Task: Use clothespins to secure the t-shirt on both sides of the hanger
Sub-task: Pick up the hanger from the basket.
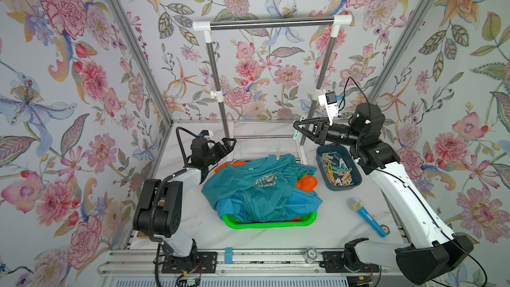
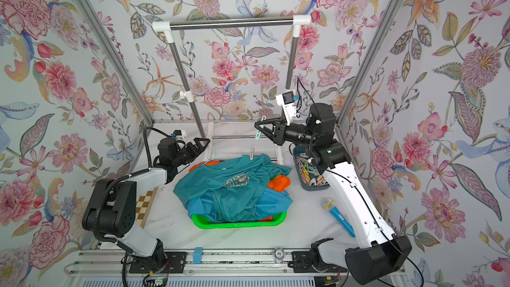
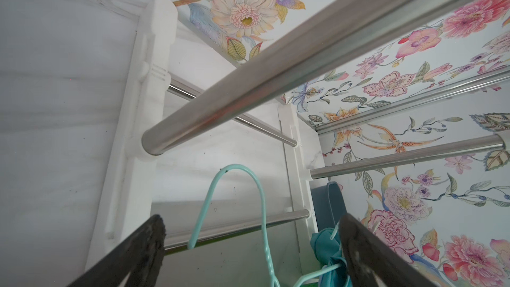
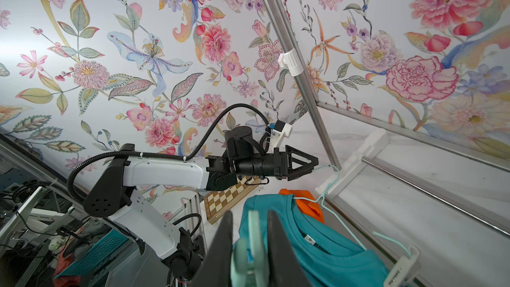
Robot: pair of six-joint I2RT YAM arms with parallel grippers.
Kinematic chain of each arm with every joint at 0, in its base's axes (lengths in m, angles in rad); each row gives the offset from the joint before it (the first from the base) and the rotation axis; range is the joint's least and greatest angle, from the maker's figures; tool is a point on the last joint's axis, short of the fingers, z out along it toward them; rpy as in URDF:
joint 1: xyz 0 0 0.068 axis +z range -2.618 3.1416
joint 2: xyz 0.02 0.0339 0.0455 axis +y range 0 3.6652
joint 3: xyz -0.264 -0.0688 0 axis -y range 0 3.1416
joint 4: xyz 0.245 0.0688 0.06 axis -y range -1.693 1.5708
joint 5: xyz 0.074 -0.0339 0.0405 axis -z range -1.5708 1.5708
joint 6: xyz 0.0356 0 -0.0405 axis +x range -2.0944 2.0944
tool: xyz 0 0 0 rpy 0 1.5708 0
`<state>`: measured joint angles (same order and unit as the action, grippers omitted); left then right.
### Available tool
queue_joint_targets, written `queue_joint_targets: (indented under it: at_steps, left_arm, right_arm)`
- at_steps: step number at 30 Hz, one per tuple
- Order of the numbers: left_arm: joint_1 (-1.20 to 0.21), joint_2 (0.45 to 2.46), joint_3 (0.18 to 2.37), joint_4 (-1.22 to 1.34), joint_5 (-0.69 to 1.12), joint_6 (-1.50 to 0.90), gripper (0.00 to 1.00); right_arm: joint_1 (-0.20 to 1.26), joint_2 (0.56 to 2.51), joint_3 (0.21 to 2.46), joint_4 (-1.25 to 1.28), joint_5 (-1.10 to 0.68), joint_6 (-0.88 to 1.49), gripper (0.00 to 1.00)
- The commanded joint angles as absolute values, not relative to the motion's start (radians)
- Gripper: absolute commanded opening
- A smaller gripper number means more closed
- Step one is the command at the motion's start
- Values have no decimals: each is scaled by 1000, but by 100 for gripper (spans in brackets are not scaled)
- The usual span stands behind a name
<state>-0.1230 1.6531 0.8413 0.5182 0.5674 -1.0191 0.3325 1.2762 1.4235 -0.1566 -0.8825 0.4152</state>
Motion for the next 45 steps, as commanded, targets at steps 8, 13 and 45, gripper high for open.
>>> queue_joint_targets:
  at_steps: [8, 13, 45]
  left_arm:
    - [-112, 1777, 891, 665, 608, -1078, 84]
    - [-112, 1828, 899, 759, 624, -1131, 69]
    - [-137, 1455, 968, 396, 393, -827, 0]
  right_arm:
    - [329, 1286, 1417, -135, -905, 417, 14]
    - [327, 1287, 1425, -136, -906, 420, 15]
    - [333, 1301, 1418, -100, -916, 451, 15]
